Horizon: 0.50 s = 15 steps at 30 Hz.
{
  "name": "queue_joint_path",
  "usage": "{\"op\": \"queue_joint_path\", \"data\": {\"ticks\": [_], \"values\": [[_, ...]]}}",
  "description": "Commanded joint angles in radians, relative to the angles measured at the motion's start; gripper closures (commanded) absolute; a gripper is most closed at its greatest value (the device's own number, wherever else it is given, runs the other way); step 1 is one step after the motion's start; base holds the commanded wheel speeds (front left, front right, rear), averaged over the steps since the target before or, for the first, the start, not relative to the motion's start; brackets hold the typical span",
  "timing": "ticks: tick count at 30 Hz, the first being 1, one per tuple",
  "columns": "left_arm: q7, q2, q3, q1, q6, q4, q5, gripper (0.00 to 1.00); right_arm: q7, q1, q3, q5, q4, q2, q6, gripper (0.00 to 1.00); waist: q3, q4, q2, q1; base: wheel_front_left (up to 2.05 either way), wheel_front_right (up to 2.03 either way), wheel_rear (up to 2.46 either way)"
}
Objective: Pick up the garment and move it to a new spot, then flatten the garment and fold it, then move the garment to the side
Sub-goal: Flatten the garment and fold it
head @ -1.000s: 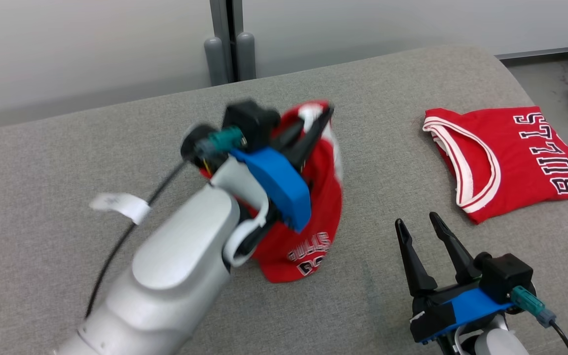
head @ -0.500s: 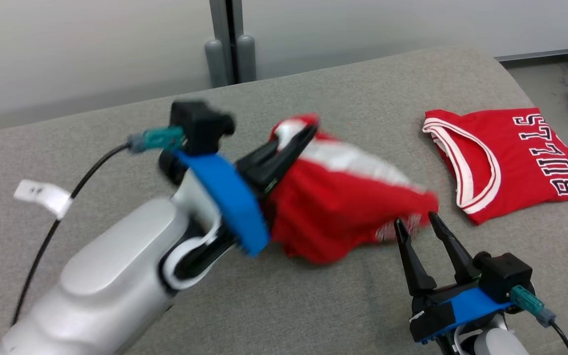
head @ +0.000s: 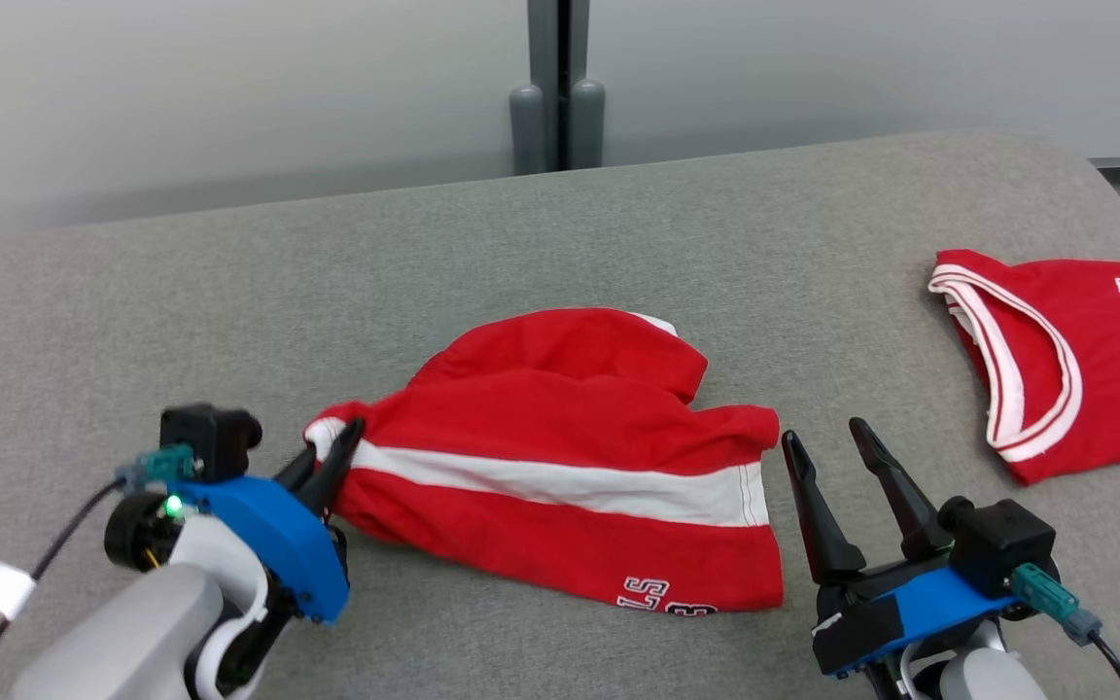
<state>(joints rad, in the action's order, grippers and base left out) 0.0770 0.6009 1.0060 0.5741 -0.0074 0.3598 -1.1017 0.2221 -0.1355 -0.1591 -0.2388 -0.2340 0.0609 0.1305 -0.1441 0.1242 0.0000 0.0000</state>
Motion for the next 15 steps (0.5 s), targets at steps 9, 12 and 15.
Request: {"op": "queue_joint_path", "data": {"ticks": [9,12,15], "values": [[0.129,-0.093,-0.045,-0.137,0.064,0.106,-0.063,0.20,-0.019,0.018,0.021,0.007,0.025,0.015,0.000,0.00,0.020,-0.055,0.0000,0.0000,0.00,0.00,0.00],[0.156,-0.106,-0.047,-0.151,0.059,0.131,-0.043,0.00,-0.026,0.021,0.023,0.012,0.033,0.016,0.000,0.00,0.031,-0.068,0.0000,0.0000,0.00,0.00,0.00],[0.175,-0.121,-0.056,-0.170,0.044,0.144,-0.026,0.00,-0.031,0.029,0.028,0.012,0.039,0.017,0.000,0.00,0.042,-0.079,0.0000,0.0000,0.00,0.00,0.00]]}}
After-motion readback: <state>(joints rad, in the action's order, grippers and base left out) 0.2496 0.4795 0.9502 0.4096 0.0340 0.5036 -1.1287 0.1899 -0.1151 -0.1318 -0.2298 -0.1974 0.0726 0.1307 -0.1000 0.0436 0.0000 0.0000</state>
